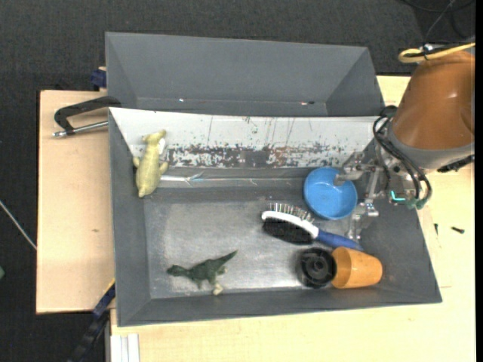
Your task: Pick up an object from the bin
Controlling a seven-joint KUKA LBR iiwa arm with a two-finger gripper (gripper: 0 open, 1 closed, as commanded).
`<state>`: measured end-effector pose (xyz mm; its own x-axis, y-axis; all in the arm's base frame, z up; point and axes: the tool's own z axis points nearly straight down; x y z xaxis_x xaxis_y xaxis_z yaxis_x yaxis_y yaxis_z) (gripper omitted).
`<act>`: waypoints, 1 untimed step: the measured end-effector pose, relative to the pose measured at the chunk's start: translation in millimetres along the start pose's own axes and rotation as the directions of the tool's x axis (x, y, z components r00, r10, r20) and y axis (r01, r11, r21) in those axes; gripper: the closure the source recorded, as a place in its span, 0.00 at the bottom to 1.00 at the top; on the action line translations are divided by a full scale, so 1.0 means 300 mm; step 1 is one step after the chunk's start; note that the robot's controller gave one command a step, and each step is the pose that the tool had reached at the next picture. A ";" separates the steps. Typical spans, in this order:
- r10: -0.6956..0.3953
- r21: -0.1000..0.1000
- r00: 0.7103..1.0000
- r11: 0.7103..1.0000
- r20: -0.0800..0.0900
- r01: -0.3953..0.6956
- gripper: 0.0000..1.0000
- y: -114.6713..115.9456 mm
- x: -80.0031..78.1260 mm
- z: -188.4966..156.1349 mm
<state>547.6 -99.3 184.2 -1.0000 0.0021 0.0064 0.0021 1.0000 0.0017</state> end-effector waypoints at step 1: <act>0.104 -0.001 0.995 0.995 0.001 -0.104 0.00 -0.027 0.011 0.355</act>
Offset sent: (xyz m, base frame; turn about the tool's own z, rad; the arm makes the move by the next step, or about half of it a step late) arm -0.0030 -0.0090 -0.1028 0.1038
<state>543.7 -107.3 77.8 -0.9943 0.1061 0.0058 0.1061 0.9944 0.0018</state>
